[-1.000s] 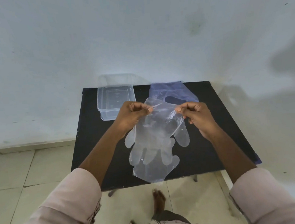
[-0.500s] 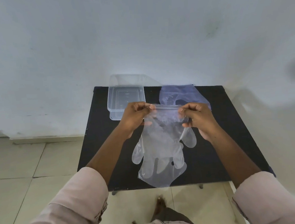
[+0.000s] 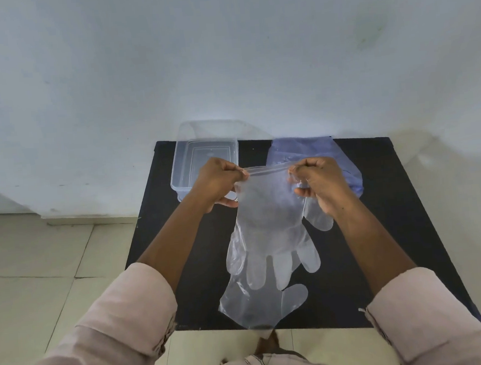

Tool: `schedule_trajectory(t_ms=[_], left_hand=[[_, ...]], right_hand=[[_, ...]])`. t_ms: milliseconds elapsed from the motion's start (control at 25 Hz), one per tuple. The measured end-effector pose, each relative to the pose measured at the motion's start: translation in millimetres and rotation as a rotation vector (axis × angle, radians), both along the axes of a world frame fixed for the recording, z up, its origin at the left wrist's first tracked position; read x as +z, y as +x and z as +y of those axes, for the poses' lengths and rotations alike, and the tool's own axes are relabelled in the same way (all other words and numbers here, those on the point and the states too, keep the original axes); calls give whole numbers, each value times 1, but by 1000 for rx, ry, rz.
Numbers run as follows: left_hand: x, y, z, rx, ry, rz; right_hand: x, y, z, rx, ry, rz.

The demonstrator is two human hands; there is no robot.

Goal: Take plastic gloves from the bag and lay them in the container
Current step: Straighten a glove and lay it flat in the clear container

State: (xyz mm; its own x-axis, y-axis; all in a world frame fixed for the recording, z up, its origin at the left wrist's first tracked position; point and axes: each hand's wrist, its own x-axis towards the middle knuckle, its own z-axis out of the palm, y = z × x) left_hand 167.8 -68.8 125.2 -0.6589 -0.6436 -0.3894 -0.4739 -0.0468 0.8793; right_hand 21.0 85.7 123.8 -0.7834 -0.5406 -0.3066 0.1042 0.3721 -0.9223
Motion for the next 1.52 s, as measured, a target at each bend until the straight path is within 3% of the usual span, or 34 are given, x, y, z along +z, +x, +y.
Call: schedule_trajectory(t_ms=[120,320,720,1000,1320,1520], left_hand=[[3,-17,-6,26,29,-8],[2,-41,-5,135,234,130],[-16,-48,-24,208,170,178],[-17,-36,-96,176,192,169],[-25,-50,-211,201,173,180],[-18,-71,-251,233,62,233]], right_hand=[[-2,-17,-7,29,16,-22],[0,-37,-14,37,-84,-99],[-7,-46,-39,103,-135,-144],[-6,-38,-107,174,-86,-145],[-17,-40,-223,40,-75,-183],[-14,-53,-270,4,-109,-61]])
